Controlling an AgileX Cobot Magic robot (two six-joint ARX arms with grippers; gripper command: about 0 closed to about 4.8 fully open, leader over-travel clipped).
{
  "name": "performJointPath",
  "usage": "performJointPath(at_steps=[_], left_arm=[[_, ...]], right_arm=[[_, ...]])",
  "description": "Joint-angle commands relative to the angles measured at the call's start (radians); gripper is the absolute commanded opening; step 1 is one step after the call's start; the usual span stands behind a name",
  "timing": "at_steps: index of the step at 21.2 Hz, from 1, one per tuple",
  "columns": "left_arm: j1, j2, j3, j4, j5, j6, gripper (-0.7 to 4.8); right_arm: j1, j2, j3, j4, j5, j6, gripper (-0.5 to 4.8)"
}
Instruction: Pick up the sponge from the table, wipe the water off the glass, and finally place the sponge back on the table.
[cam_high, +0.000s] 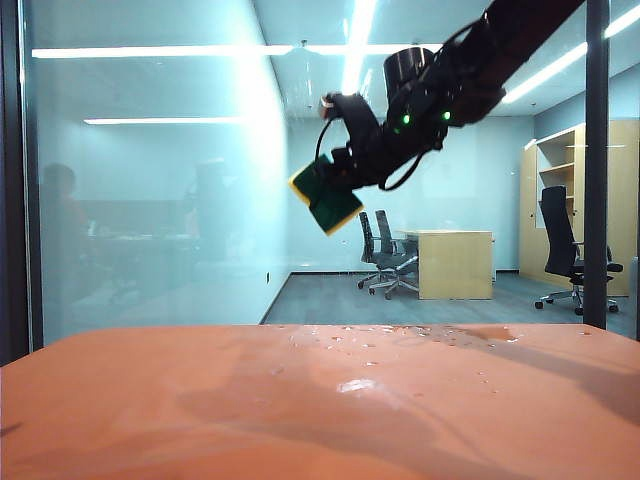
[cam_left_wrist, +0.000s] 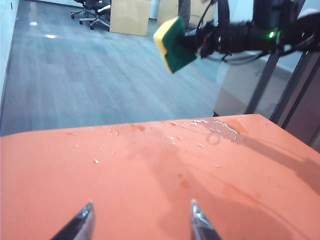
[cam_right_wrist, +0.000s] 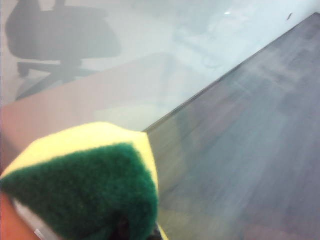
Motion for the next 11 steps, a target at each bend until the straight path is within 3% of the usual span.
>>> performJointPath(at_steps=[1, 11], left_arm=[[0.000, 0.001, 0.004, 0.008, -0.002, 0.004, 2.42], [0.000, 0.001, 0.004, 0.008, -0.002, 0.004, 2.42]], right_arm=[[-0.008, -0.054, 0.023, 0.063, 0.038, 0.000, -0.02], [-0.033, -0.156, 0.024, 0.067, 0.063, -0.017, -0.02]])
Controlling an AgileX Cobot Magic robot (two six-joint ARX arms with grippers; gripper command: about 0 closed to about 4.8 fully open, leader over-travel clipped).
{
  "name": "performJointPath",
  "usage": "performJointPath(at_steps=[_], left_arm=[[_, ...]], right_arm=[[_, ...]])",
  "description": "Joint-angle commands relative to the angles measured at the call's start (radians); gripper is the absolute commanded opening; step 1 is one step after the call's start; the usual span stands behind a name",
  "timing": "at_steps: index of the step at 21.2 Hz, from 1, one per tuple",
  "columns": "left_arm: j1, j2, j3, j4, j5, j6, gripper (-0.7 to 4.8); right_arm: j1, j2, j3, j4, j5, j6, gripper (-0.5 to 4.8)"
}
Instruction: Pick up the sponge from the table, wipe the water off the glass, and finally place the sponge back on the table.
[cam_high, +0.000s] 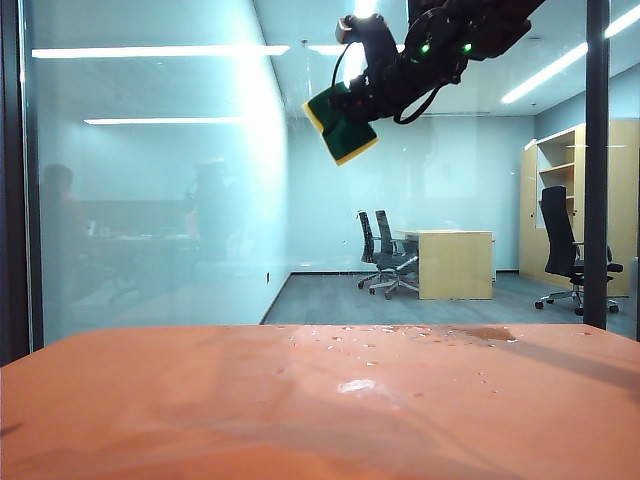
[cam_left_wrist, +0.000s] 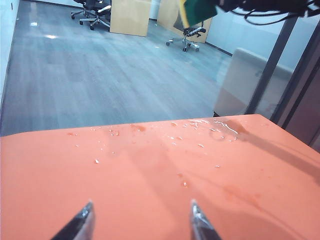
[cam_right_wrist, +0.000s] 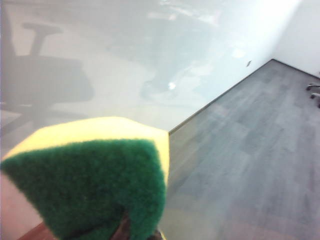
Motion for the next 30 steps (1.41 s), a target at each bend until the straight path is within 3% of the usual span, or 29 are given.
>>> performJointPath(at_steps=[1, 30], left_arm=[[0.000, 0.002, 0.004, 0.008, -0.002, 0.004, 2.43], [0.000, 0.002, 0.004, 0.006, -0.002, 0.004, 2.42]], right_arm=[[-0.013, -0.032, 0.011, 0.042, 0.034, 0.000, -0.02], [-0.013, 0.155, 0.006, -0.182, 0.031, 0.055, -0.03]])
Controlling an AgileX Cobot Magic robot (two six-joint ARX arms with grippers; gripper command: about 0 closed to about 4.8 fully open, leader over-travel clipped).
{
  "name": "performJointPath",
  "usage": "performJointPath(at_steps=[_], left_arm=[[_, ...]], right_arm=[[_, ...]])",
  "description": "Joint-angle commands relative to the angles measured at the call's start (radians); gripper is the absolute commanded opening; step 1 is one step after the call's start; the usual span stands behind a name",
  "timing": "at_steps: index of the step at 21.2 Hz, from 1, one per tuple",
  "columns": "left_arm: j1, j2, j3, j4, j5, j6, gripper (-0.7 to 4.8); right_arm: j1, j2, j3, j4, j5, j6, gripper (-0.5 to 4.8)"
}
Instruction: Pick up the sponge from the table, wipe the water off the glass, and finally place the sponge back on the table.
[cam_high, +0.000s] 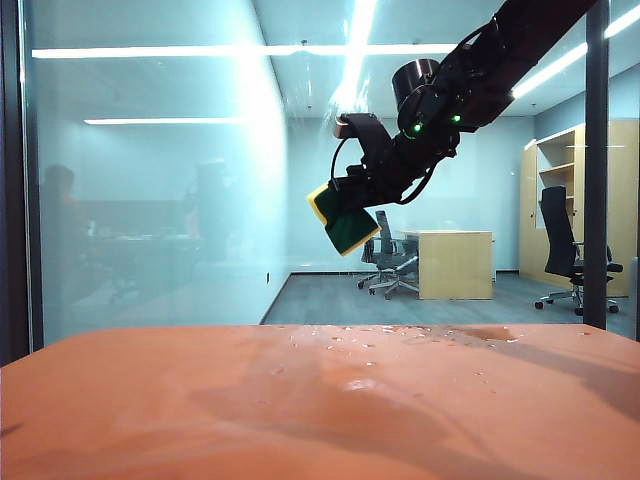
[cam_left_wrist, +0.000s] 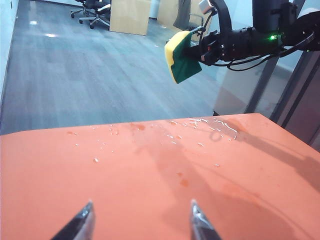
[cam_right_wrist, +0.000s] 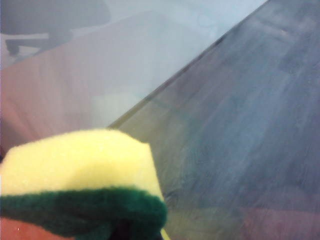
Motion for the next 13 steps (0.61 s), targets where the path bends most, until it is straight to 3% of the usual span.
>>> performJointPath(at_steps=[1, 13], left_arm=[[0.000, 0.001, 0.004, 0.010, -0.002, 0.005, 2.42], [0.000, 0.001, 0.004, 0.010, -0.002, 0.005, 2.43]], right_arm=[[-0.004, 0.003, 0.001, -0.015, 0.034, 0.004, -0.03], [-0.005, -0.119, 0.001, -0.029, 0.037, 0.008, -0.03]])
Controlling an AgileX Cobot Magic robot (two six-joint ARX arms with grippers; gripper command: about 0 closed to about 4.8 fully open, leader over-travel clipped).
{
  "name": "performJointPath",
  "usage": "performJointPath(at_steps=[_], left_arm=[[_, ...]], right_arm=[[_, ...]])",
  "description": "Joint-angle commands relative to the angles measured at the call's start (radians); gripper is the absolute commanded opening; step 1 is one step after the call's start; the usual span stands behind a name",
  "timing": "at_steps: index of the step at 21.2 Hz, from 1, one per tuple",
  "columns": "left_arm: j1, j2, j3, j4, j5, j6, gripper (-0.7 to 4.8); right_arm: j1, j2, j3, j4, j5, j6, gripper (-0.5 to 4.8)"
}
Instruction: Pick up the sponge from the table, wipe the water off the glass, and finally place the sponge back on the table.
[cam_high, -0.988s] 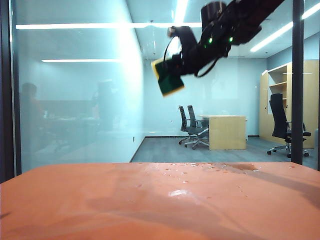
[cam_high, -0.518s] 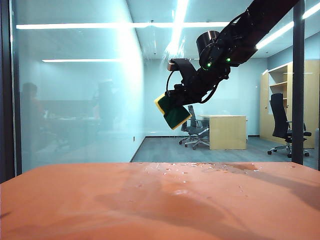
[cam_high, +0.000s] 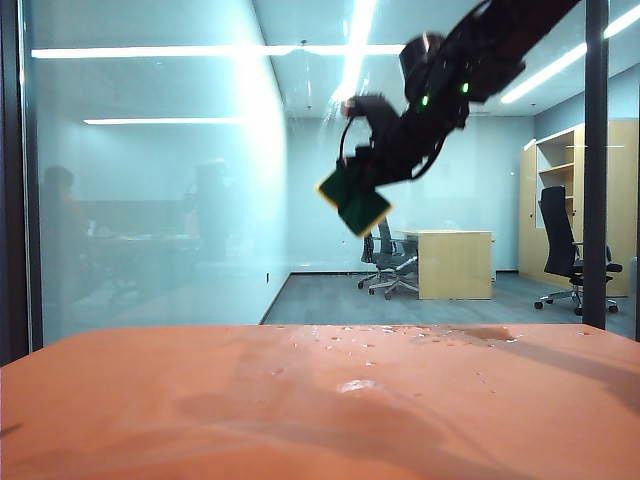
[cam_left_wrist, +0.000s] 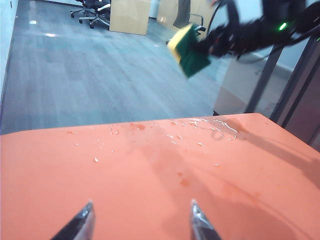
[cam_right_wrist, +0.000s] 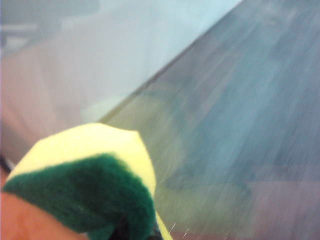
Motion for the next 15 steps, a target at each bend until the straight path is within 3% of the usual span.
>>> performJointPath(at_steps=[1, 15], left_arm=[[0.000, 0.001, 0.004, 0.011, -0.002, 0.005, 2.43], [0.000, 0.001, 0.004, 0.012, -0.002, 0.005, 2.43]], right_arm=[[-0.001, -0.058, 0.008, 0.040, 0.010, 0.008, -0.03], [-0.077, -0.202, 0.006, -0.098, 0.029, 0.027, -0.03]])
